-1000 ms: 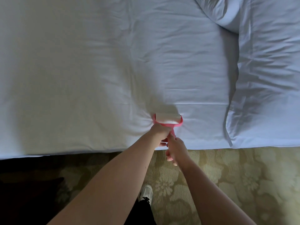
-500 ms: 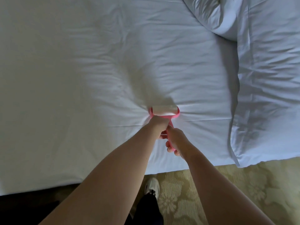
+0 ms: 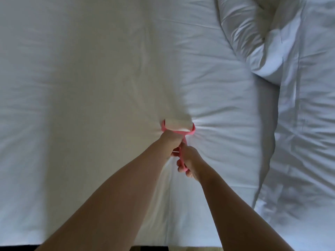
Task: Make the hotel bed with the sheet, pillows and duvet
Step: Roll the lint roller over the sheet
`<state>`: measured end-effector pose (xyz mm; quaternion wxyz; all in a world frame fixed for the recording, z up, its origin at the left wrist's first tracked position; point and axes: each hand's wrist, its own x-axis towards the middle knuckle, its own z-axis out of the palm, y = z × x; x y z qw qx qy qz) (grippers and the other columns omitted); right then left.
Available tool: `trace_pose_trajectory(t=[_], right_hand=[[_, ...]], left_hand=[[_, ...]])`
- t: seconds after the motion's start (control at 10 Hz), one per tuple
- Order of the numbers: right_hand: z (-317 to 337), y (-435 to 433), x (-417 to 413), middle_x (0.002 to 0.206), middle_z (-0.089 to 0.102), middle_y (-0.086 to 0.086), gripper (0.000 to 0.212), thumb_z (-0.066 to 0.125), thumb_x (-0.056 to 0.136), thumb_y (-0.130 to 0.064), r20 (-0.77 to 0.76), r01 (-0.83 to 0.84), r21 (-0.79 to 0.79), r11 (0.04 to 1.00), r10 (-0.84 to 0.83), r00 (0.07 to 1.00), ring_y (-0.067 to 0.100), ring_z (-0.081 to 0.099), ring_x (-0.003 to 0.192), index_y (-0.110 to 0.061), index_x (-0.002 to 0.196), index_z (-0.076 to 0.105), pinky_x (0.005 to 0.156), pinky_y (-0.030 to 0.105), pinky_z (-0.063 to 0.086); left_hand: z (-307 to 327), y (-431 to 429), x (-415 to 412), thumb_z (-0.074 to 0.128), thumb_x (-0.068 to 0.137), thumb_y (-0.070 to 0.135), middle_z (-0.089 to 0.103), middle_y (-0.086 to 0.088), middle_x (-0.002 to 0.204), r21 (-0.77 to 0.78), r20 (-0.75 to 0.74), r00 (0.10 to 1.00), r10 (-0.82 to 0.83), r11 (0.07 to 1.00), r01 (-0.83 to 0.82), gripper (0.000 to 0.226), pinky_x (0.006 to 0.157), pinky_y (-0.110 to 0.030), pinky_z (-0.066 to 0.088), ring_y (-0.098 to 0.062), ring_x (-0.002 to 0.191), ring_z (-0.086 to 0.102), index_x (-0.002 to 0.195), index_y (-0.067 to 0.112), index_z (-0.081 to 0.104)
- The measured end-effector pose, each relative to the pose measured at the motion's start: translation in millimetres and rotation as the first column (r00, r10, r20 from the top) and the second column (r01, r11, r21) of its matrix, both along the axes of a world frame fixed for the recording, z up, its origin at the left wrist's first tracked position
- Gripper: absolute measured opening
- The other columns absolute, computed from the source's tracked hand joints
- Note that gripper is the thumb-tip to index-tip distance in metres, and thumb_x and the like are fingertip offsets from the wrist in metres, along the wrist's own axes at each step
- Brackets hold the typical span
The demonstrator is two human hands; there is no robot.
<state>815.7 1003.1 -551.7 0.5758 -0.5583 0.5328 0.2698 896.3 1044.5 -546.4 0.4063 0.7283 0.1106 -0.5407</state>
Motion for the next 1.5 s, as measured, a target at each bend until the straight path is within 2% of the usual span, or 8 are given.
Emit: trace_pose_trajectory(t=[0.2, 0.4, 0.5, 0.6, 0.8, 1.3, 1.4, 1.5], right_hand=[[-1, -30, 44, 0.05, 0.054, -0.003, 0.066, 0.019, 0.098, -0.058, 0.018, -0.026, -0.029, 0.999, 0.027, 0.999, 0.009, 0.034, 0.031, -0.013, 0.101, 0.068, 0.034, 0.015, 0.018], [-4, -60, 95, 0.046, 0.042, -0.002, 0.066, 0.02, 0.098, -0.059, 0.028, -0.014, -0.023, 1.0, 0.014, 1.0, 0.009, 0.028, 0.032, -0.013, 0.091, 0.067, 0.035, 0.016, 0.015], [-7, -74, 122, 0.037, 0.047, -0.013, 0.065, 0.018, 0.099, -0.058, 0.046, -0.024, -0.04, 0.999, 0.026, 0.999, 0.007, 0.029, 0.027, -0.013, 0.099, 0.065, 0.033, 0.014, 0.016], [-6, -88, 151, 0.036, 0.046, -0.012, 0.068, 0.016, 0.096, -0.064, 0.031, -0.032, -0.06, 0.998, 0.034, 0.999, 0.008, 0.029, 0.027, -0.017, 0.089, 0.064, 0.033, 0.014, 0.016], [-9, -118, 206, 0.041, 0.042, -0.004, 0.062, 0.021, 0.093, -0.067, 0.016, -0.039, -0.063, 0.997, 0.04, 0.999, 0.012, 0.027, 0.035, -0.02, 0.08, 0.058, 0.033, 0.013, 0.014], [-12, -189, 332, 0.051, 0.04, 0.001, 0.05, 0.023, 0.097, -0.052, 0.043, -0.046, -0.098, 0.994, 0.051, 0.998, 0.012, 0.029, 0.035, -0.019, 0.071, 0.05, 0.031, 0.013, 0.015], [-9, -207, 358, 0.039, 0.045, -0.007, 0.043, 0.024, 0.1, -0.042, 0.081, -0.043, -0.101, 0.994, 0.051, 0.995, 0.01, 0.028, 0.033, -0.019, 0.071, 0.047, 0.03, 0.013, 0.014], [-7, -223, 386, 0.033, 0.044, -0.01, 0.041, 0.024, 0.1, -0.035, 0.125, -0.052, -0.11, 0.993, 0.065, 0.99, 0.009, 0.029, 0.033, -0.018, 0.07, 0.047, 0.031, 0.012, 0.014]], left_hand=[[7, -29, 38, 0.05, 0.079, 0.003, 0.058, -0.01, 0.079, -0.005, 0.034, 0.999, 0.04, 0.999, -0.04, 0.014, 0.093, -0.044, 0.053, -0.027, 0.084, 0.06, 0.068, 0.009, 0.056], [-5, -60, 89, 0.049, 0.094, 0.009, 0.05, -0.003, 0.069, -0.047, 0.152, 0.984, 0.09, 0.995, -0.084, 0.029, 0.062, -0.029, 0.051, -0.023, 0.071, 0.055, 0.116, -0.007, 0.059], [-12, -78, 119, 0.045, 0.093, 0.011, 0.052, -0.005, 0.068, 0.007, 0.107, 0.993, 0.048, 0.999, -0.05, 0.021, 0.065, -0.033, 0.053, -0.023, 0.069, 0.056, 0.083, 0.003, 0.061], [-18, -93, 145, 0.046, 0.093, 0.013, 0.054, -0.006, 0.072, 0.002, 0.107, 0.991, 0.077, 0.997, -0.078, 0.022, 0.083, -0.036, 0.054, -0.025, 0.076, 0.057, 0.072, 0.01, 0.052], [-20, -124, 204, 0.045, 0.093, 0.008, 0.057, -0.01, 0.07, 0.034, 0.099, 0.995, 0.025, 0.999, -0.028, 0.025, 0.084, -0.038, 0.057, -0.026, 0.077, 0.062, 0.07, 0.004, 0.053], [-26, -195, 324, 0.045, 0.093, 0.015, 0.068, -0.016, 0.097, 0.009, 0.248, 0.968, 0.04, 0.999, -0.044, 0.018, 0.088, -0.043, 0.056, -0.031, 0.096, 0.068, 0.081, 0.006, 0.055], [-27, -211, 348, 0.048, 0.091, 0.019, 0.07, -0.016, 0.093, -0.011, 0.265, 0.96, 0.089, 0.996, -0.09, 0.029, 0.083, -0.043, 0.058, -0.03, 0.088, 0.07, 0.112, 0.001, 0.058], [-24, -227, 376, 0.049, 0.092, 0.016, 0.068, -0.017, 0.094, -0.029, 0.281, 0.952, 0.12, 0.993, -0.117, 0.032, 0.084, -0.043, 0.057, -0.031, 0.089, 0.068, 0.118, 0.0, 0.057]])
